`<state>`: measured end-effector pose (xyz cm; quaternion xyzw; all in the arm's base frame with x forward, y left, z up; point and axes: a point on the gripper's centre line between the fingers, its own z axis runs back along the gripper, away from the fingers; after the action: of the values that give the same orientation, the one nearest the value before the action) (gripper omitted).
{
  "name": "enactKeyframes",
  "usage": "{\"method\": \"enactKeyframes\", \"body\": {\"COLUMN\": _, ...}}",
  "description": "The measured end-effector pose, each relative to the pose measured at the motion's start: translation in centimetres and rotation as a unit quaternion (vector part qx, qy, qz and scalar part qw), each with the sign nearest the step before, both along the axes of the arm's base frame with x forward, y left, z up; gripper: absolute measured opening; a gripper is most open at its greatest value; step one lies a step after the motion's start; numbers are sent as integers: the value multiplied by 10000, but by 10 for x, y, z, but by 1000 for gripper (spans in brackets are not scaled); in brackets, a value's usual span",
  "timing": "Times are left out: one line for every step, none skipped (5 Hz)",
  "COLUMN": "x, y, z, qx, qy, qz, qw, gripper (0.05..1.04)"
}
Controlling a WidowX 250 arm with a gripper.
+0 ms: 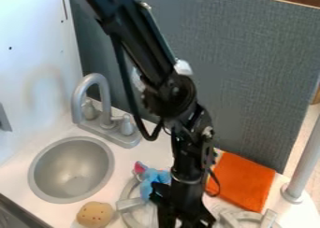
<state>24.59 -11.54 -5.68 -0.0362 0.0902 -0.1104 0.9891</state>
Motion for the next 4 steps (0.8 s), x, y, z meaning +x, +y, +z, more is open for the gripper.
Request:
{"method": "enactKeyframes", "body": {"x": 0, "y": 2, "z": 10, "qx": -26, "qy": -111, "qz": 100, "qw": 9999, "gripper": 957}}
{"method": "enactKeyframes", "body": {"x": -2, "y": 5, "z": 33, "qx": -58, "qy": -378, "qz": 86, "qw": 9992, "gripper": 1009}}
{"method": "enactKeyframes", "body": {"x": -9, "y": 24, "z": 61, "qx": 102, "qy": -611, "qz": 35, "qw": 9981, "gripper": 1003}}
{"method": "enactKeyframes", "body": {"x": -21, "y": 70, "z": 73, "qx": 243, "qy": -656, "qz": 521, "qw": 9962, "gripper": 1001}}
